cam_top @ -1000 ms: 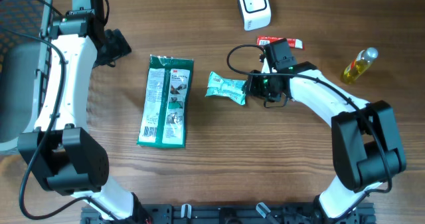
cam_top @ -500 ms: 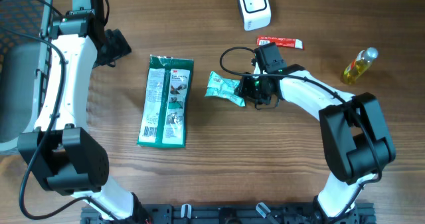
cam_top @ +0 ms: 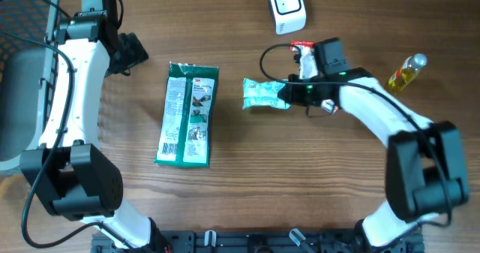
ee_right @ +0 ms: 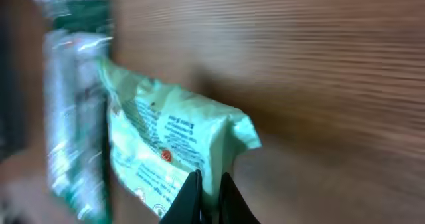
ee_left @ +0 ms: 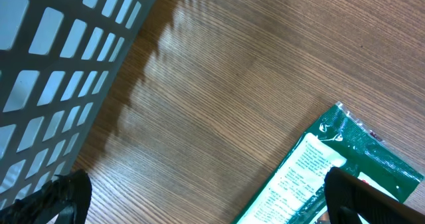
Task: Scan the item barcode
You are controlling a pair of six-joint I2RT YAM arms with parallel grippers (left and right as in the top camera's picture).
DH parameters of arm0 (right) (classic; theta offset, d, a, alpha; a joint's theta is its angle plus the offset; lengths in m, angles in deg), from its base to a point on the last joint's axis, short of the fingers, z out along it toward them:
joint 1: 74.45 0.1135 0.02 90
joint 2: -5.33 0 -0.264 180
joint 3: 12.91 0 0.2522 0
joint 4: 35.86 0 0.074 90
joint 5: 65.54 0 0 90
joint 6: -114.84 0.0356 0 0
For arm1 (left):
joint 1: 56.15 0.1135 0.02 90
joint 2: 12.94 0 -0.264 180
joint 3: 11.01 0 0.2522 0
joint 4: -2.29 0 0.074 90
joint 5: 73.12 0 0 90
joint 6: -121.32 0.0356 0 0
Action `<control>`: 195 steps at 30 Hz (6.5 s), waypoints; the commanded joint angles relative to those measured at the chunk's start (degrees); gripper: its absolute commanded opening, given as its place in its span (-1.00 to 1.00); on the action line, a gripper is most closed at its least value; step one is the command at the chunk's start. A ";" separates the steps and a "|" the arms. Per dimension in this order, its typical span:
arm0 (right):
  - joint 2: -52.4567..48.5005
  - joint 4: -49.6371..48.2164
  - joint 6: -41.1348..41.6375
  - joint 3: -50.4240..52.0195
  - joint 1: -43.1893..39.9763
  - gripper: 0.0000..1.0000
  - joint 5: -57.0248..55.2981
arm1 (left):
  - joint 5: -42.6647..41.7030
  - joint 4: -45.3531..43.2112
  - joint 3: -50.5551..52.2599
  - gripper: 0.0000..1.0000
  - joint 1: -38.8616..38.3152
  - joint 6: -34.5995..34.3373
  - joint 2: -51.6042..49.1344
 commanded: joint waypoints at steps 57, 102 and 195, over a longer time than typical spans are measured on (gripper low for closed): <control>-20.74 -24.26 -68.06 -39.52 8.63 -0.91 -67.36 | -0.26 -0.15 -0.79 1.00 0.26 0.87 -0.35; -5.18 48.04 -22.84 -32.28 1.40 -0.83 -28.39 | -0.26 -0.15 -0.79 1.00 0.26 0.90 -0.35; -12.31 12.07 15.04 -24.20 24.98 0.99 -18.45 | -0.26 -0.15 -0.79 1.00 0.26 0.87 -0.35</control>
